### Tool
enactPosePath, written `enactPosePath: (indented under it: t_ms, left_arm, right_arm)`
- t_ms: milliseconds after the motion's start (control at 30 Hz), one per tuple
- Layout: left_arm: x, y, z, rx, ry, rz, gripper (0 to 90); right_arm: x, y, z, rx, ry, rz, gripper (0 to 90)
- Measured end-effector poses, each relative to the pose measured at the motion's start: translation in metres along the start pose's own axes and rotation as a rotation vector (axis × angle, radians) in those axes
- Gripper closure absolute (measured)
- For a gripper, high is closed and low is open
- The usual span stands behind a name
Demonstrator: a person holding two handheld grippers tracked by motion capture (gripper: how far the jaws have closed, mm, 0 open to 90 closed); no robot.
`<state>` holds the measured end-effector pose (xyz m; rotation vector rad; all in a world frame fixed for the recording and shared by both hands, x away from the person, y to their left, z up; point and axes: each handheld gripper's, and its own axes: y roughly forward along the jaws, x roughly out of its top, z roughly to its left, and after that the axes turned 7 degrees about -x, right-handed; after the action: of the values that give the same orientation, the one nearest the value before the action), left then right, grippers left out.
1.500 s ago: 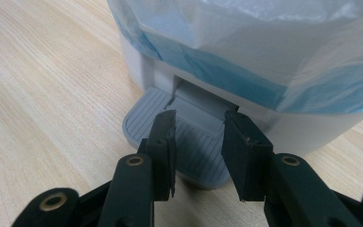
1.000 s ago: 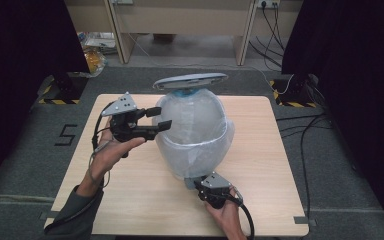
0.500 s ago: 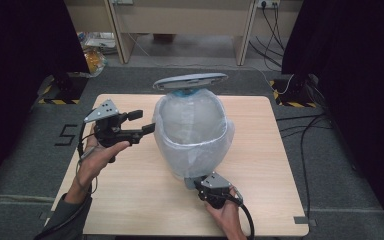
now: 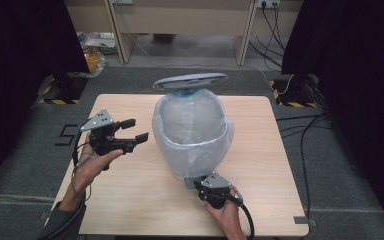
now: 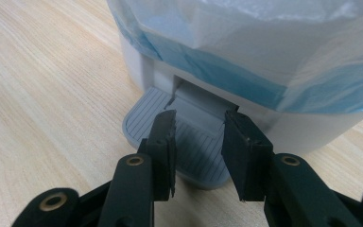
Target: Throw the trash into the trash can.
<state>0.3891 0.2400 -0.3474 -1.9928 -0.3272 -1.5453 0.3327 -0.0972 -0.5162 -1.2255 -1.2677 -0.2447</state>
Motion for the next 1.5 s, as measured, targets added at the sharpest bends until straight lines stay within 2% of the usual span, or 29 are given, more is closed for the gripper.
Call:
enactPosePath:
  t_ms: [267, 467, 567, 867, 1033, 1267, 1500]
  left_arm:
    - [-0.017, 0.000, 0.001, 0.022, 0.013, 0.001, 24.6]
    - [-0.032, 0.001, 0.004, 0.025, -0.009, -0.005, 24.2]
    - [-0.040, -0.001, 0.005, 0.034, -0.003, -0.001, 24.1]
    - [-0.070, -0.008, 0.015, 0.065, -0.041, 0.010, 23.7]
    - [-0.088, -0.008, 0.021, 0.083, -0.058, 0.028, 23.7]
    - [-0.102, -0.005, 0.022, 0.101, -0.056, 0.047, 23.8]
    - [-0.125, 0.001, 0.025, 0.109, -0.062, 0.094, 23.4]
  right_arm:
    - [0.000, 0.000, 0.000, 0.001, 0.001, 0.002, 64.9]
    - [0.000, 0.000, 0.000, 0.001, 0.001, 0.000, 64.9]
    - [0.000, 0.000, 0.000, 0.001, 0.000, 0.003, 64.9]
    - [0.000, 0.000, 0.000, 0.000, 0.000, 0.000, 64.9]
    - [0.000, 0.000, 0.000, 0.000, -0.001, 0.003, 65.0]
    - [0.000, 0.000, 0.000, 0.000, 0.001, 0.000, 65.0]
    - [0.000, 0.000, 0.000, 0.000, -0.001, 0.002, 64.9]
